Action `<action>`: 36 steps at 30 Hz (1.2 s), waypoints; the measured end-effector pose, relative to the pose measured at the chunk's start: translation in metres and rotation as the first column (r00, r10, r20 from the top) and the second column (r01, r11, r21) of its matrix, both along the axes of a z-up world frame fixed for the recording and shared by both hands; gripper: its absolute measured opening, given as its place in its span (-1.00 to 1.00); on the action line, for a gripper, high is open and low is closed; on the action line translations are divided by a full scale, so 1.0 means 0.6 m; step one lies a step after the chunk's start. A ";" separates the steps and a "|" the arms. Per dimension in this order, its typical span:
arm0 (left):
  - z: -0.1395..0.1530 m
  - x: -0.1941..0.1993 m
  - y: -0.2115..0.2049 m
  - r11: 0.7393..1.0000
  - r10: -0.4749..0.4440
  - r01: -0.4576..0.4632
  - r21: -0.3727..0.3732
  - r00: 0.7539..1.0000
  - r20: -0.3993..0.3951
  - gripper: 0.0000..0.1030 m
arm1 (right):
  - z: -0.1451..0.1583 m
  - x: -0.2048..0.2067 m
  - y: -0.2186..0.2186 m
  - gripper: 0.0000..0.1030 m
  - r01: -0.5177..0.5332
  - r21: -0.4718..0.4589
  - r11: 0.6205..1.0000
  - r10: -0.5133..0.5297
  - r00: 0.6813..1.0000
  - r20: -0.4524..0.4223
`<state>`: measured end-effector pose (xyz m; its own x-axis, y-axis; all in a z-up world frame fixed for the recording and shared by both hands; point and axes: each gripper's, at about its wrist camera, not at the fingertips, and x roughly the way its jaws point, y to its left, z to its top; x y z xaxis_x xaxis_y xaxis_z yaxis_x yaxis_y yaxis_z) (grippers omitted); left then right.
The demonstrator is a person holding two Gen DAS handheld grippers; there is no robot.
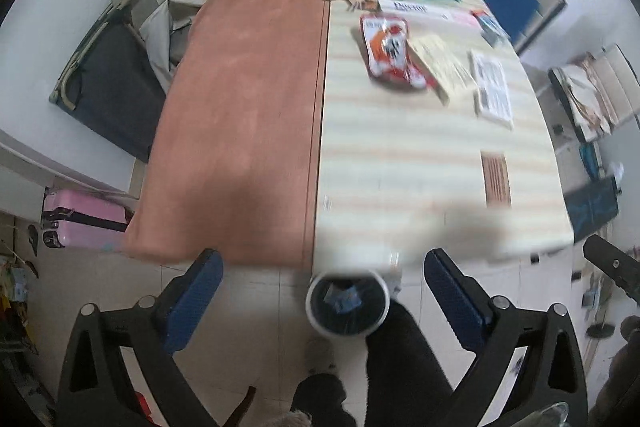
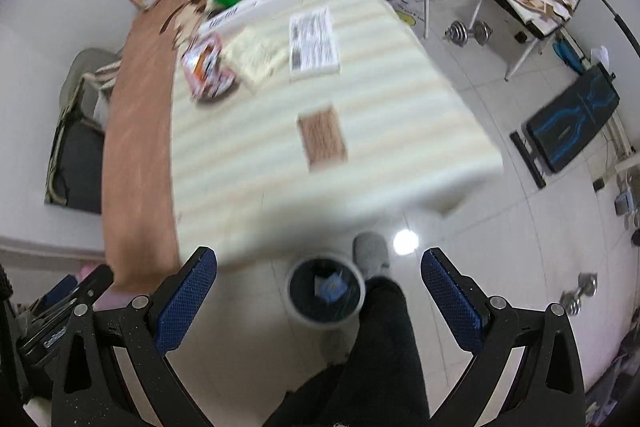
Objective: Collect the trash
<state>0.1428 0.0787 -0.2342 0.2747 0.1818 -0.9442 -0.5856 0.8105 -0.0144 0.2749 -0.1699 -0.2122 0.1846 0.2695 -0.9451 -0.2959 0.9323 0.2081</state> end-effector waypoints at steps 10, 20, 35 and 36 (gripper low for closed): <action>-0.085 0.300 0.122 0.967 0.129 -0.139 -0.213 0.990 -0.059 0.98 | -0.158 0.374 0.127 0.94 0.001 -0.036 0.999 -0.006 0.991 -0.135; -0.197 0.436 0.178 0.950 0.117 -0.155 -0.271 0.982 -0.151 0.24 | -0.243 0.485 0.218 0.86 -0.095 -0.053 0.994 0.083 0.976 -0.203; -0.203 0.407 0.153 0.972 0.098 -0.131 -0.194 0.980 -0.171 0.21 | -0.252 0.482 0.261 0.50 -0.231 -0.190 0.954 0.205 0.968 -0.147; -0.206 0.407 0.155 0.971 0.109 -0.142 -0.194 0.979 -0.172 0.21 | -0.254 0.484 0.260 0.51 -0.233 -0.193 0.953 0.205 0.966 -0.157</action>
